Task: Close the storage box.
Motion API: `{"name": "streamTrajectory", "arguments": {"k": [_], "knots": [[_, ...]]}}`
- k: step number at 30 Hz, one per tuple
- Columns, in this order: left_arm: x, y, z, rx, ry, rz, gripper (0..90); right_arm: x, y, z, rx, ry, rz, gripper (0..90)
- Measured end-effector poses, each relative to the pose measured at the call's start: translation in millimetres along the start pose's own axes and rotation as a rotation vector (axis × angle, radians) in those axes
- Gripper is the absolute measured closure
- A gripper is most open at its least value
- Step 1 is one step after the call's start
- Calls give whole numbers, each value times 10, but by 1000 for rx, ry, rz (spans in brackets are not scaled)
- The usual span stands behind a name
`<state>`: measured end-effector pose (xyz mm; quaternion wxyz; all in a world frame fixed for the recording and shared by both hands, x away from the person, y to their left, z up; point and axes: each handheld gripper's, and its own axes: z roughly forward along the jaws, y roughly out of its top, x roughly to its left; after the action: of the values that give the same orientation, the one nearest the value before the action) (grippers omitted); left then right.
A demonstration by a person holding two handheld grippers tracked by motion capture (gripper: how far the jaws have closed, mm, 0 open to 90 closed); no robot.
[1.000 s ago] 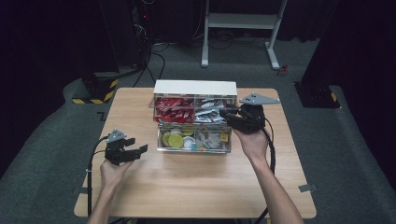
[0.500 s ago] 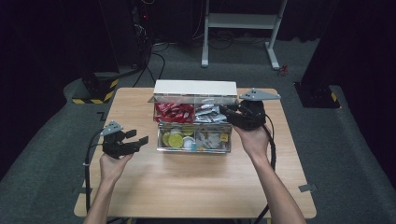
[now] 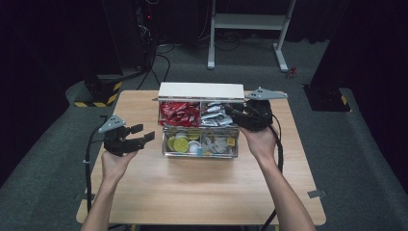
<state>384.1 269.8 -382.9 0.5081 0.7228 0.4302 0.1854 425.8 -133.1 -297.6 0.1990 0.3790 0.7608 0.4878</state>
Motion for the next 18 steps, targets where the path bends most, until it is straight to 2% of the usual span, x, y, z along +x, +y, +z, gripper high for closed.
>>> {"name": "streamTrajectory", "arguments": {"k": [8, 11, 14, 18], "knots": [[-75, 183, -33, -17, -27, 33, 387, 5, 46, -7, -2, 1, -6, 650], [-107, 256, -44, -25, -28, 40, 383, 8, 58, -8, -2, 1, -5, 653], [-153, 339, -45, -38, -20, 64, 399, 16, 80, -12, -4, -1, -12, 658], [-170, 410, -24, -41, -32, 62, 410, 10, 85, -11, -6, 1, -11, 667]]}}
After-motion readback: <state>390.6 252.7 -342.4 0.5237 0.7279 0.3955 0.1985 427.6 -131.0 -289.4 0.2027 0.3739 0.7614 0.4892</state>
